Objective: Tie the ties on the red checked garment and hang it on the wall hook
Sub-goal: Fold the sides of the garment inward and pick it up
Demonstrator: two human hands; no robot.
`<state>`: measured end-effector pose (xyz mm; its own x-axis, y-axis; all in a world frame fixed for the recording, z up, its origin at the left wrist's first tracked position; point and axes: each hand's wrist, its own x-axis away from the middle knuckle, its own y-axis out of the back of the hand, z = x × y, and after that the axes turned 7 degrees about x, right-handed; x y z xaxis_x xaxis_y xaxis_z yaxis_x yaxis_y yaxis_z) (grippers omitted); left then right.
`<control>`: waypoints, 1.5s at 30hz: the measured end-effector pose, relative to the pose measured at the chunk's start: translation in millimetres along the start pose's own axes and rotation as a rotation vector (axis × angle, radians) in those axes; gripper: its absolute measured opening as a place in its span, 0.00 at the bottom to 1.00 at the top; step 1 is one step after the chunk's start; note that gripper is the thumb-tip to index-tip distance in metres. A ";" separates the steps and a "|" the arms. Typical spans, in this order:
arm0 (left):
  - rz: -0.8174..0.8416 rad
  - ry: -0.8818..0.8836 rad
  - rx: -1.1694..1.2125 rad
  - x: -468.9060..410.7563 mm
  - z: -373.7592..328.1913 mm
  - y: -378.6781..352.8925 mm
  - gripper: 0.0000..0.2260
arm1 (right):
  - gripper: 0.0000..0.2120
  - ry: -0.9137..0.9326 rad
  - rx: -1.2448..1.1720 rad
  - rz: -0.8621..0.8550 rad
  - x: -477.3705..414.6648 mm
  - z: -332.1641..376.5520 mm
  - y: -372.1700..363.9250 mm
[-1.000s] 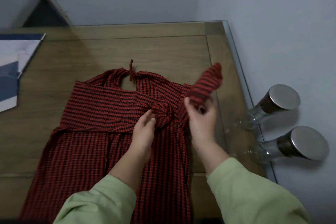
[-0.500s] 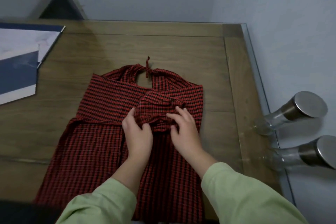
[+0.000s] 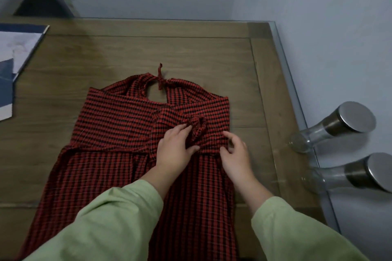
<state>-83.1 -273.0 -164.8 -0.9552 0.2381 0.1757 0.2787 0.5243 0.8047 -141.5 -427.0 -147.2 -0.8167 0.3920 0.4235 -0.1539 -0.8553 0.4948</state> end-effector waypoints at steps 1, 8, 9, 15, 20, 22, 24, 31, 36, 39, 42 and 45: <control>-0.034 0.007 0.048 -1.0 0.9 -0.1 0.26 | 0.20 -0.016 -0.017 0.021 -1.1 -1.2 -1.1; -0.445 0.244 0.706 -13.9 -9.0 31.3 0.07 | 0.15 0.012 -0.105 0.060 -9.8 11.0 -1.3; -0.541 0.265 0.828 -16.3 -4.8 43.3 0.07 | 0.15 0.002 -0.122 0.059 -11.3 11.8 -2.1; -0.879 0.454 1.262 -23.8 81.0 104.1 0.11 | 0.14 -0.035 -0.199 -0.018 -22.7 18.6 -13.7; -0.896 0.746 1.591 -10.9 123.8 110.0 0.25 | 0.17 0.000 -0.161 -0.004 -28.8 26.5 -19.0; -0.877 0.824 1.571 -2.8 132.0 105.1 0.28 | 0.20 0.019 -0.132 0.037 -30.6 26.9 -17.0; -0.848 0.874 1.480 6.5 133.9 98.4 0.28 | 0.23 0.020 -0.126 0.063 -32.9 25.1 -13.1; -0.728 0.444 0.288 29.0 83.6 79.7 0.20 | 0.30 0.066 -0.065 0.149 -35.6 25.0 -3.9; -0.233 0.103 0.498 35.0 -5.8 35.3 0.18 | 0.33 0.145 0.023 0.161 -33.6 28.1 -0.3; 0.015 0.118 0.515 39.3 -52.1 11.2 0.31 | 0.34 0.231 0.095 0.149 -33.1 35.7 4.9; 0.129 0.199 0.414 44.4 -74.5 3.8 0.43 | 0.34 0.325 0.169 0.185 -31.2 45.9 8.7; 0.077 0.254 0.367 48.1 -77.4 9.7 0.42 | 0.35 0.412 0.197 0.207 -26.4 60.3 7.0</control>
<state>-134.0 -319.8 -104.6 -0.9118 0.1036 0.3973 0.3226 0.7793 0.5372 -87.5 -422.9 -109.1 -0.9768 0.0206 0.2130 0.1101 -0.8052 0.5827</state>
